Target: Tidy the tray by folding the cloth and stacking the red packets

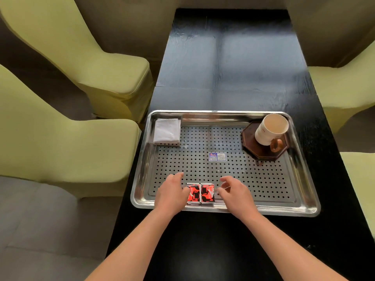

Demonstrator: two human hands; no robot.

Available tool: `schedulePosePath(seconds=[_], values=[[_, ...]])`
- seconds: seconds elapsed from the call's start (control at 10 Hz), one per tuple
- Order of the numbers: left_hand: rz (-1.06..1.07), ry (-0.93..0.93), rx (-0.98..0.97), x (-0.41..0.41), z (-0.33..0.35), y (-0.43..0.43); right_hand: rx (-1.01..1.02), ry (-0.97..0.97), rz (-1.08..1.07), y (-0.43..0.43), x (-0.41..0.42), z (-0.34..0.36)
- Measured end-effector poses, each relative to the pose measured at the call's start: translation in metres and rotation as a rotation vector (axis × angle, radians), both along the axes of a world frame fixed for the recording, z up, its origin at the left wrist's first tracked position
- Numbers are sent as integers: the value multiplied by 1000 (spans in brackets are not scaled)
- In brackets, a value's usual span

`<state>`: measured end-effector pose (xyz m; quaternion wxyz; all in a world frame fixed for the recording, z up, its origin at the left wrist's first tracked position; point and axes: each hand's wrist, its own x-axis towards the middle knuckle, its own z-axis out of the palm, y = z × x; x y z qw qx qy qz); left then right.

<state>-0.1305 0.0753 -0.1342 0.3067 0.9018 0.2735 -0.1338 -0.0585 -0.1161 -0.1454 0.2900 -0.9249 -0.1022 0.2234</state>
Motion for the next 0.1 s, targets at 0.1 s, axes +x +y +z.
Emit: schedulePosePath(seconds=[0.1], values=[[-166,-8,242,7,17,-3,26,-76,19,2,10,21]])
